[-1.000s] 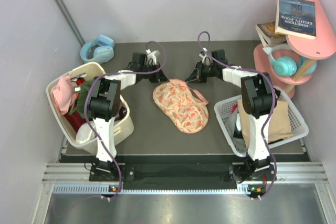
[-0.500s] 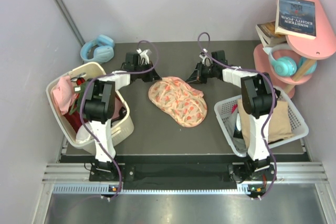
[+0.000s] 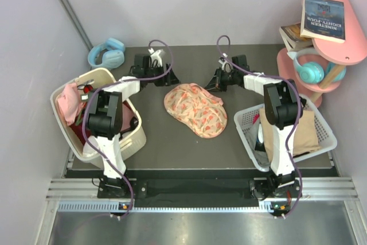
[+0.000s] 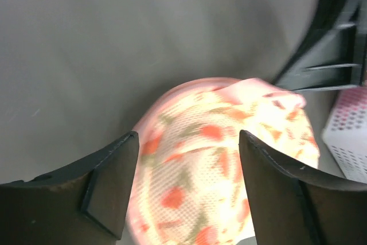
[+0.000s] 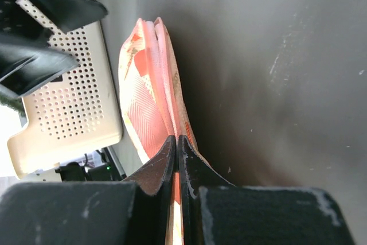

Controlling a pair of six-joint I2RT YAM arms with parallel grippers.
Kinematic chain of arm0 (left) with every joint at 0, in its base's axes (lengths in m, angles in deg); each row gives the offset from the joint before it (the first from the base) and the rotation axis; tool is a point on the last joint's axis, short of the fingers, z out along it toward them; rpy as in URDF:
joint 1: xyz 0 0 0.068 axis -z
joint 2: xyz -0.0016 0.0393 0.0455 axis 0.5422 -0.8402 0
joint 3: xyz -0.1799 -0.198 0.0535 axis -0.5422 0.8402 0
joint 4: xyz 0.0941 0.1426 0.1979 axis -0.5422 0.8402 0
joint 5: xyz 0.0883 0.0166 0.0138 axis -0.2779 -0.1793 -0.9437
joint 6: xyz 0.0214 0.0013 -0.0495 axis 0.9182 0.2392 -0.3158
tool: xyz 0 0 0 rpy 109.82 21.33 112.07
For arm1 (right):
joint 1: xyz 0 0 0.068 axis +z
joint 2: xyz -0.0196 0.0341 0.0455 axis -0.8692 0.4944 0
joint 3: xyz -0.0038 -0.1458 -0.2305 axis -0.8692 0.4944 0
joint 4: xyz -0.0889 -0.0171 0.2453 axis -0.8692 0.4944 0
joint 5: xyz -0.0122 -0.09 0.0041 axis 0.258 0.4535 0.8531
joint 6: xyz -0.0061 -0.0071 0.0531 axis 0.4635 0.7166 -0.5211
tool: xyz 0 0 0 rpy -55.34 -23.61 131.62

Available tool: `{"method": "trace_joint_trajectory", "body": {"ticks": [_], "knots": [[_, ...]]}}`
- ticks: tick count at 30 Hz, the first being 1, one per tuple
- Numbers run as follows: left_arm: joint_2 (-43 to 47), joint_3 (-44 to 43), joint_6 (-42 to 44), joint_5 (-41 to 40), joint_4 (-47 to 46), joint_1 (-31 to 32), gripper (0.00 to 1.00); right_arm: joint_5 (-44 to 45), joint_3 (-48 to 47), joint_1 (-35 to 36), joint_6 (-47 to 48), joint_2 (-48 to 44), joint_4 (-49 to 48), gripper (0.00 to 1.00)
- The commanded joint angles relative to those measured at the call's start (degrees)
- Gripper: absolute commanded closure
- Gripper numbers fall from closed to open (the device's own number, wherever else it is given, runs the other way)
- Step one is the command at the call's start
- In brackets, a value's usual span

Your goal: Unzip the laundry bag and remove the bra

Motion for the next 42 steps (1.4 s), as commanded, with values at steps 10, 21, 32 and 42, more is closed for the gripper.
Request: {"method": "trace_joint_trajectory", "body": {"ticks": [10, 21, 32, 42], "knots": [[-7.2, -15.1, 2.7, 10.9, -0.8, 11.1, 0.21, -3.0, 0.1, -0.4, 1.5, -4.7, -1.1, 1.0], [-7.6, -12.1, 7.6, 0.6, 1.9, 12.7, 0.18, -4.0, 1.2, -0.4, 2.2, -6.3, -0.4, 1.0], [-5.2, -6.6, 10.0, 1.5, 4.4, 12.7, 0.35, -3.8, 2.9, -0.3, 2.2, -7.2, -0.8, 1.0], [-4.0, -3.4, 11.2, 0.9, 6.4, 12.7, 0.95, -2.9, 2.9, -0.3, 2.0, -7.8, -0.5, 1.0]]}}
